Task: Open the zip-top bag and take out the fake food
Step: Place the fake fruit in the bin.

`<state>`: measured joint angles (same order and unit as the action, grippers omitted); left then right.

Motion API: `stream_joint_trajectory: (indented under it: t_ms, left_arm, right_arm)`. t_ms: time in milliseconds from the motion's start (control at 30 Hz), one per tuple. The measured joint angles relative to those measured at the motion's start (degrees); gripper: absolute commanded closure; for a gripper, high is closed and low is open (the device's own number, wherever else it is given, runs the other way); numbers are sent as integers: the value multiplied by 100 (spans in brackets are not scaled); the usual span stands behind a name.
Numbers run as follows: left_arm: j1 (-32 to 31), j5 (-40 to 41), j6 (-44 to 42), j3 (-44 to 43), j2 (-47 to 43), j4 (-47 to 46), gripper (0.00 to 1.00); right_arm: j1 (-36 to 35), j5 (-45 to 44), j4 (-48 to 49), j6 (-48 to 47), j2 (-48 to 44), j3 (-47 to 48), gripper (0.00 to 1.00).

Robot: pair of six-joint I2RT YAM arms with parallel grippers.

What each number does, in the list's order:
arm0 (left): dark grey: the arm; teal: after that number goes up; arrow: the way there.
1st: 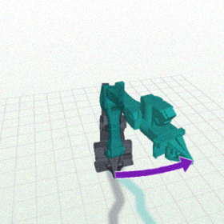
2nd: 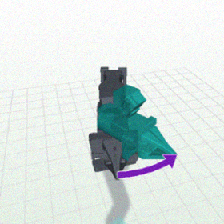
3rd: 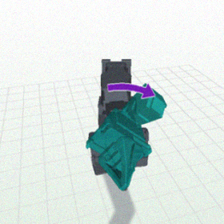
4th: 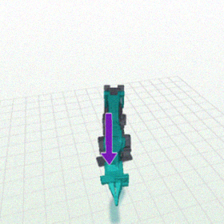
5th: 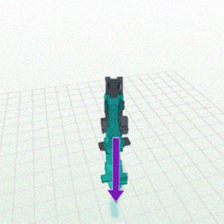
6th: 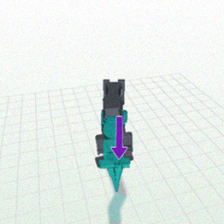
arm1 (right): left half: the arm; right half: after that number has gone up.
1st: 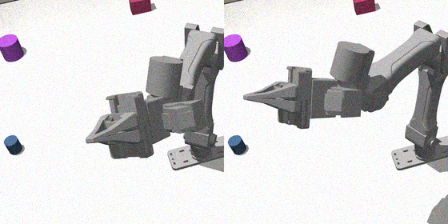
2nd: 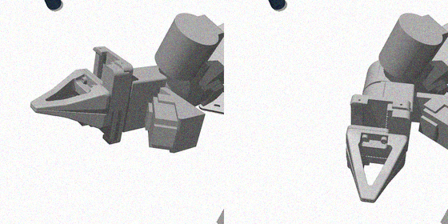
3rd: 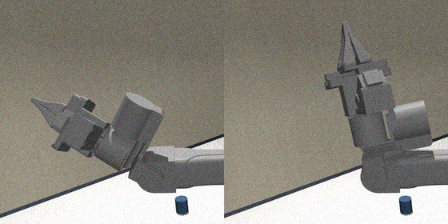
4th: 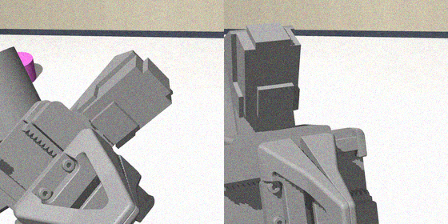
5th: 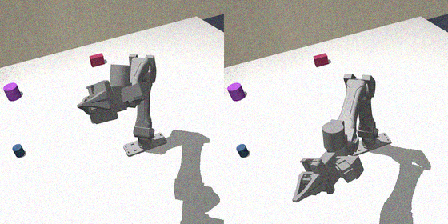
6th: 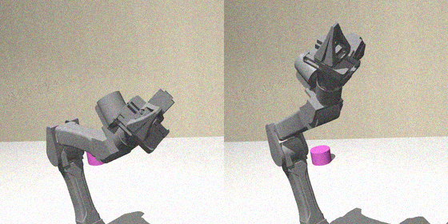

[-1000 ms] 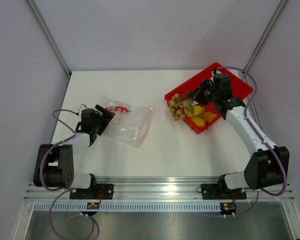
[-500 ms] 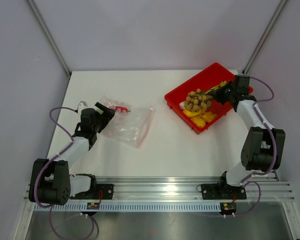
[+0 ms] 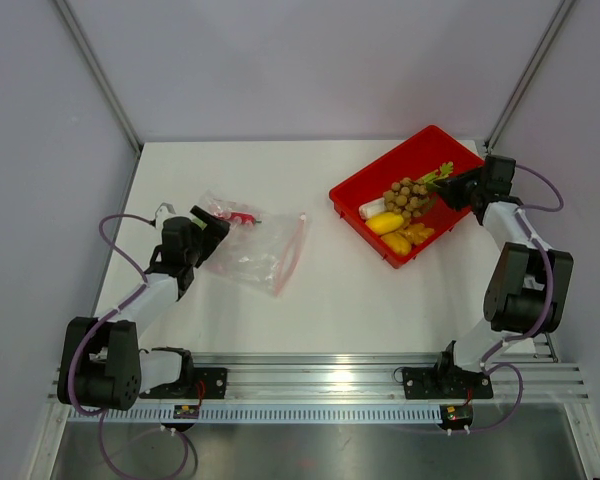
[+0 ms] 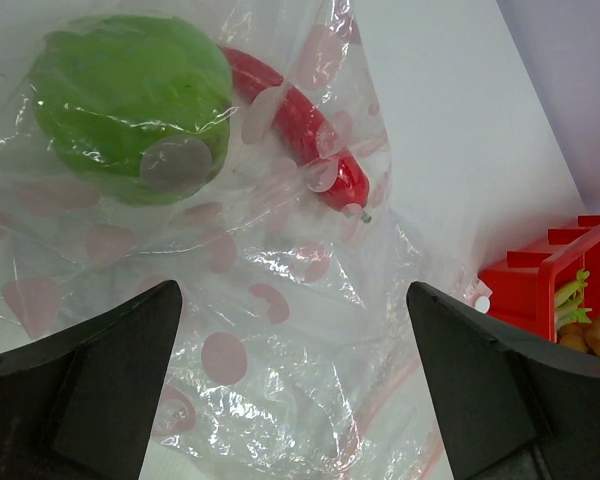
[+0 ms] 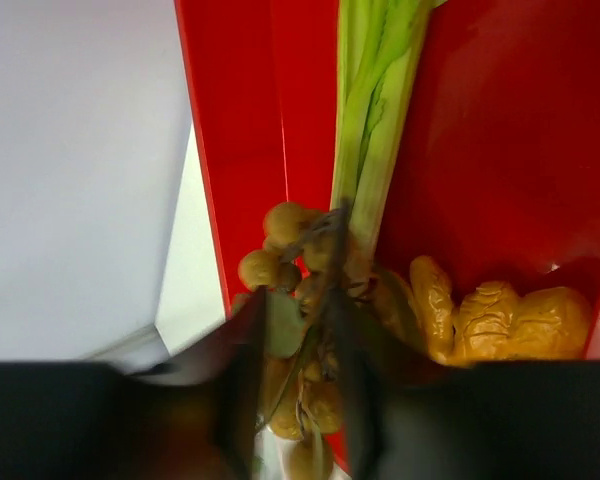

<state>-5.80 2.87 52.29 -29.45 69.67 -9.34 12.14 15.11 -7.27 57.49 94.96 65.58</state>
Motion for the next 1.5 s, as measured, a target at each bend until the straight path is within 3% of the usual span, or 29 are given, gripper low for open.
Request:
stream_joint_trajectory:
  t_ms: [67,167,367,467,867,1200,1500]
  left_arm:
    - [-4,-4,-22,0,0,4,1]
    - [-4,-11,-87,0,-11,9,1]
    - [-11,-9,-151,0,-146,26,1]
    - [-17,-9,-170,0,-225,22,1]
    - [-94,155,-367,98,-745,125,1]
    - [-94,1174,-280,118,-1292,522,1]
    - [-94,1746,109,361,-1384,728,1]
  right_arm:
    - [28,-136,-26,-24,-50,0,22]
    - [28,-280,-111,-68,-243,-9,15]
    - [28,-527,-190,-201,-944,-92,15]
    - [26,-592,-282,-330,-1272,-101,1]
    - [-98,551,343,-289,-1945,-1178,1]
    - [-2059,229,258,-623,-2503,-1207,19]
    - [-3088,81,345,-756,-1690,-1106,21]
